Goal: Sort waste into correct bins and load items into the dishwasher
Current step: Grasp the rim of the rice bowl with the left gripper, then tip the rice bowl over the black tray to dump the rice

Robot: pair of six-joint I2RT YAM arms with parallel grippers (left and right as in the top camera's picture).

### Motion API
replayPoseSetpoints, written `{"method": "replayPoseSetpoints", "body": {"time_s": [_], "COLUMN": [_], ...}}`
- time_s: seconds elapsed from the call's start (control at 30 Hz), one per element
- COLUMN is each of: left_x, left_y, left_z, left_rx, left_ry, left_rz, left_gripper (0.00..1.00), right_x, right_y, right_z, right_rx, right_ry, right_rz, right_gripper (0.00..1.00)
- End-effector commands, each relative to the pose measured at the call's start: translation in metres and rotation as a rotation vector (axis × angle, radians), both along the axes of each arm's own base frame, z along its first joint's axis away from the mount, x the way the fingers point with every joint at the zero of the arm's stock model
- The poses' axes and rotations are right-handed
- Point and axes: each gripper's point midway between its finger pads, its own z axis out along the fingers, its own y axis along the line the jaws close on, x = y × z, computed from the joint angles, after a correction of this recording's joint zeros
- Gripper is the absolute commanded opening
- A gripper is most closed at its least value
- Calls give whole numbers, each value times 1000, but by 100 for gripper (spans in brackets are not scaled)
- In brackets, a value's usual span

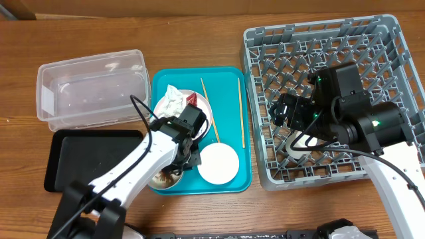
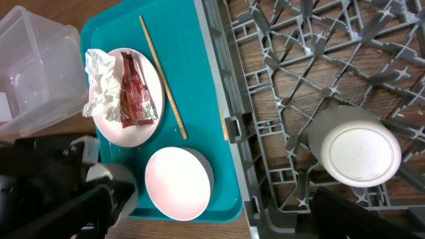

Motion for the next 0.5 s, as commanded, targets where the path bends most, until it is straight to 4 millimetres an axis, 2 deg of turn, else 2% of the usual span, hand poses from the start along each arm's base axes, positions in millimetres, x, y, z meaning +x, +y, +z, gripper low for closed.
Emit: {"method": "replayPoseSetpoints", "body": {"time_s": [0.0,0.17,0.27,0.47], "left_x": [10,13,22,41], "left_y": [-11,0,20,61], "left_z": [40,76,95,117], "left_rx": [-120,-273,-427,-730], "left_ry": [-80,-170,-226,-369], "left_rz": [-41,-75,-83,-46], "left_gripper": [4,4,4,4], "right_x": [2,0,0,-1], "right_y": [3,0,0,0], "right_z": [9,7,7,7], "right_rx": [9,-3,-15,-15], "right_ry": [-26,-18,-22,-22], "right_rz": [13,8,27,29], "right_gripper": [97,97,98,97]}}
